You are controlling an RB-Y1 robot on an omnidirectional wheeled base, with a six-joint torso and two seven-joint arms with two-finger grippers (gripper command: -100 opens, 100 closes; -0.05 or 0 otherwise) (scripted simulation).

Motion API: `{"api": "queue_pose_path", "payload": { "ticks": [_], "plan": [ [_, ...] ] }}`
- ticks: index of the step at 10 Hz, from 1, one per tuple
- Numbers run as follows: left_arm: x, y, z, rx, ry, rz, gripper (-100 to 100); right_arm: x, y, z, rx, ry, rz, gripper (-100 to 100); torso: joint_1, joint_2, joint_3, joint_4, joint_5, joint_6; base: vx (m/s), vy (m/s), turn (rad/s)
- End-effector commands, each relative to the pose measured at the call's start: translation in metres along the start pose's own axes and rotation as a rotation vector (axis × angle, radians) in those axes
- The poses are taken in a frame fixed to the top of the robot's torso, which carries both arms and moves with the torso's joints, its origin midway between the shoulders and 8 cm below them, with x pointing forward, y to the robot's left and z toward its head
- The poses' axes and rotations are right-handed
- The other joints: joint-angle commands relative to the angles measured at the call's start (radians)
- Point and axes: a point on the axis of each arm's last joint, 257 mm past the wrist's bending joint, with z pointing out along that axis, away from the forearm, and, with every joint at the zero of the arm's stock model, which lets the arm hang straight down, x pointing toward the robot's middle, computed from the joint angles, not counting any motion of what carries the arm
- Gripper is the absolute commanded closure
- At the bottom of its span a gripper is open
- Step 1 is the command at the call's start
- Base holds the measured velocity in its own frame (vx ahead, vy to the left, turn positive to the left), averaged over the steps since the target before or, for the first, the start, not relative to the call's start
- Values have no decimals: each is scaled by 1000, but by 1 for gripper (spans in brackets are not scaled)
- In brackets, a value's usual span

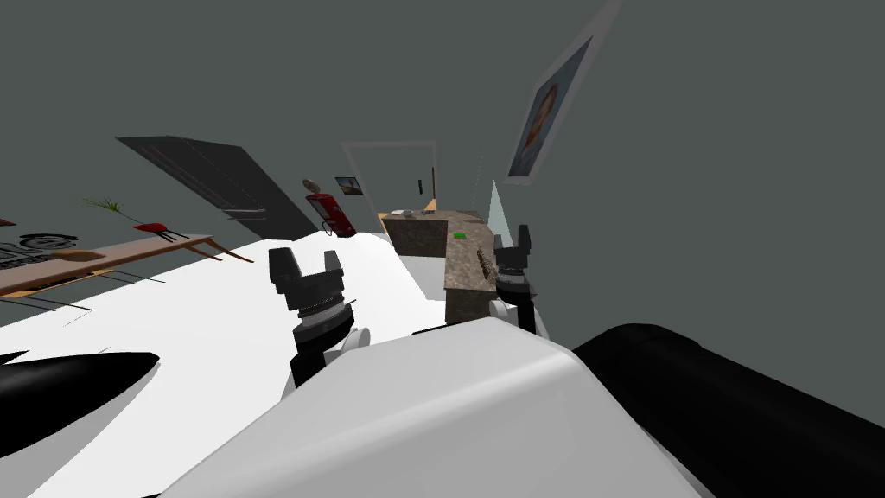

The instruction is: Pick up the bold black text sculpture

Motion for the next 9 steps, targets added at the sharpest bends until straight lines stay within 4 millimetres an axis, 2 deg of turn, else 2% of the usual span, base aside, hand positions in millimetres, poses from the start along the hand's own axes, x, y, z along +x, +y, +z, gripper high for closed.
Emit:
{"api": "queue_pose_path", "payload": {
  "ticks": [1, 3, 4, 6, 7, 8, 9],
  "plan": [
    [0, 0, 0, 0, 0, 0, 0, 0, -18, 1, 45, 26, 6, -100, 0, 0, 0, 0, 0, 0, -16, 7, 105],
    [0, 0, 0, 0, 0, 0, 0, -3, -44, 3, 109, 48, 15, -100, 0, 1, 1, 0, 0, 0, -29, 5, 132],
    [0, 0, 0, 0, 0, 0, 0, -3, -45, 3, 111, 48, 15, -100, 0, 2, 1, 0, 0, 0, -21, 4, 38],
    [0, 0, 0, 0, 0, 0, 0, -11, -76, 5, 186, 61, 27, -100, 0, 1, 1, 0, 0, 0, -22, 7, 124],
    [0, 0, 0, 0, 0, 0, 0, -11, -80, 4, 200, 59, 26, -100, 0, 1, 1, 0, 0, 0, -20, 3, 55],
    [0, 0, 0, 0, 0, 0, 0, -17, -97, 6, 239, 60, 33, -100, 0, 1, 1, 0, 0, 0, -23, 7, 115],
    [0, 0, 0, 0, 0, 0, 0, -18, -100, 5, 252, 58, 32, -100, 0, 1, 1, 0, 0, 0, -22, 2, 60]
  ]
}}
